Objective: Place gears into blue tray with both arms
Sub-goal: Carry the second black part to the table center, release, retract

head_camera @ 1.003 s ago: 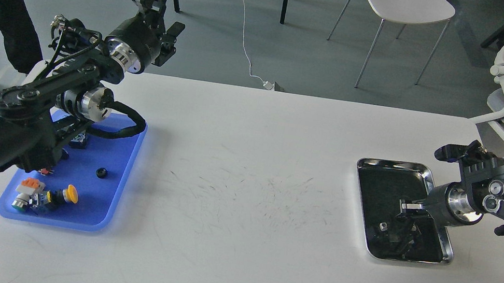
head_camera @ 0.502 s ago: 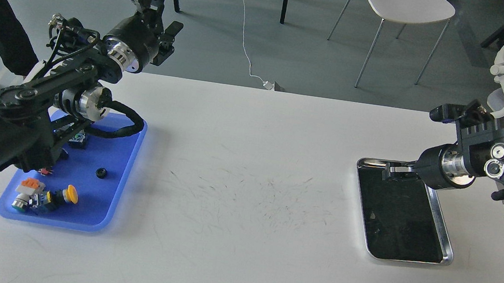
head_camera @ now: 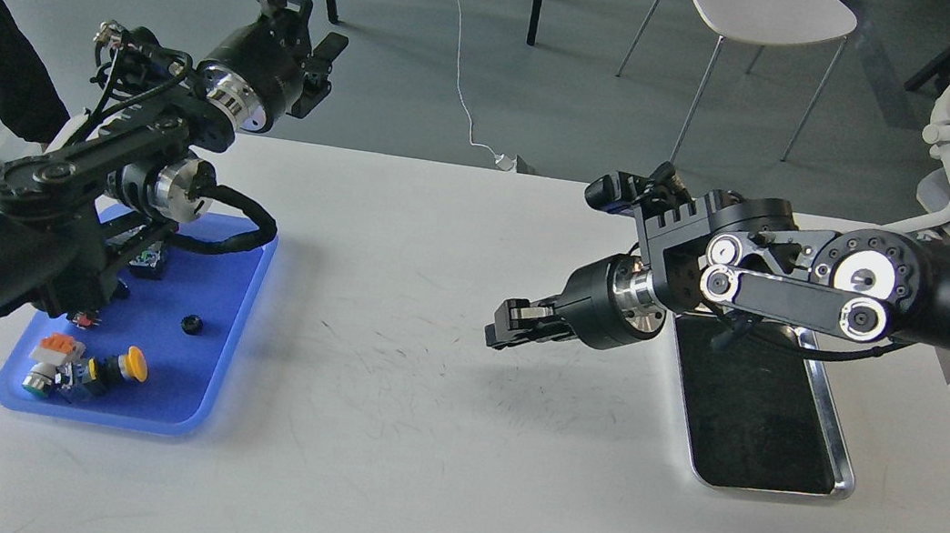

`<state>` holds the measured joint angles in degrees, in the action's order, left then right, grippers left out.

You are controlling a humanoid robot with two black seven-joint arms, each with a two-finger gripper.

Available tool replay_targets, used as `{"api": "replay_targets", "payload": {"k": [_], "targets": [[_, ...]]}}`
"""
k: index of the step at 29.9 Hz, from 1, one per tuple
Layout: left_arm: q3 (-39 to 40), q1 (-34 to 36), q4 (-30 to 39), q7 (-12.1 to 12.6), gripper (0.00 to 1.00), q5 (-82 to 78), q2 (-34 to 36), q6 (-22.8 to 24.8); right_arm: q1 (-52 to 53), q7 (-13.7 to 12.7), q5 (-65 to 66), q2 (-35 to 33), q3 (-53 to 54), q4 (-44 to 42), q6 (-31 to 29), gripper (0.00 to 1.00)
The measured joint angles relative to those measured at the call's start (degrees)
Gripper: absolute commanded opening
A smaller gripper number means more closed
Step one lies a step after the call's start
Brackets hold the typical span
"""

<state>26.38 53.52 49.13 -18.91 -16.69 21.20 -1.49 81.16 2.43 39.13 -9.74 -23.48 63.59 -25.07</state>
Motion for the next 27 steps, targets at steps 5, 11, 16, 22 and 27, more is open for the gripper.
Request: {"api": "replay_targets", "payload": {"k": [5,11,16,22,27], "targets": [[0.0,0.6,-0.1,0.1,0.98,0.0,0.0,0.0,-4.8,0.8,-0.3,8.6,0.5,-7.5,1.7,0.01],[0.0,0.7,-0.1,0.1,0.98,0.0,-0.5,0.0,-8.9,3.3,-0.3,9.7,2.2,-12.6,5.2,0.02],[0.1,0.8,0.0,0.1,0.98,0.0,-1.0,0.0,-12.0,4.4,-0.4,9.7,4.5,-14.3,6.9,0.02],[0.1,0.8,0.0,0.0,0.98,0.2,-1.0,0.0,-14.0,5.2,-0.9,9.7,6.6,-15.2,7.2,0.02],[0.5,0.8,0.1,0.0,0.98,0.3,-0.8,0.1,-14.2,5.8,-6.1,9.7,7.3,-14.6,7.2,0.02]]}}
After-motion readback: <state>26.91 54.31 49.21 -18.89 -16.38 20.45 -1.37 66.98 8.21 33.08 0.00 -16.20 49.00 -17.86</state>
